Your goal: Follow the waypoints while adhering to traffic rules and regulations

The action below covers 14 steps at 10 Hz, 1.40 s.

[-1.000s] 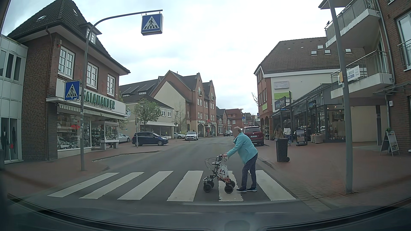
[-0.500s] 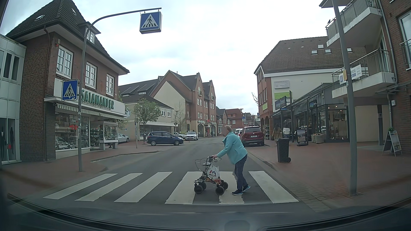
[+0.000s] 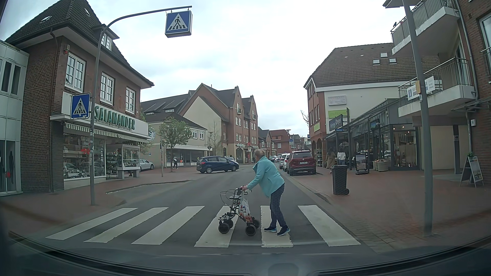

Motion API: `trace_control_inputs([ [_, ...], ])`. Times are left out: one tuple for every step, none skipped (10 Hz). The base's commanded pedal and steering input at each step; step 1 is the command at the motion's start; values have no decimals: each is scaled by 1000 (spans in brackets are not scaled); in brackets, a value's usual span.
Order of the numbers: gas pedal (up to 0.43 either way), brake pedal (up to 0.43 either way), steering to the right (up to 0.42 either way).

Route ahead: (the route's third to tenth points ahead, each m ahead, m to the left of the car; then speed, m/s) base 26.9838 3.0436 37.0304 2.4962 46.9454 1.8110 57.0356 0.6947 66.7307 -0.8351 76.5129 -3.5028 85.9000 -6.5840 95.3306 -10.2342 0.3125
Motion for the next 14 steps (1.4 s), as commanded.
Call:
trace_control_inputs([
  [0, 171, -6],
  [0, 165, -6],
  [0, 159, -6],
  [0, 159, -6],
  [0, 159, -6],
  [0, 152, -6],
  [0, 146, -7],
  [0, 134, -7],
  [0, 122, -7],
  [0, 116, -7],
  [0, 122, -7],
  [0, 116, -7],
  [0, 98, -7],
  [0, 85, -7],
])
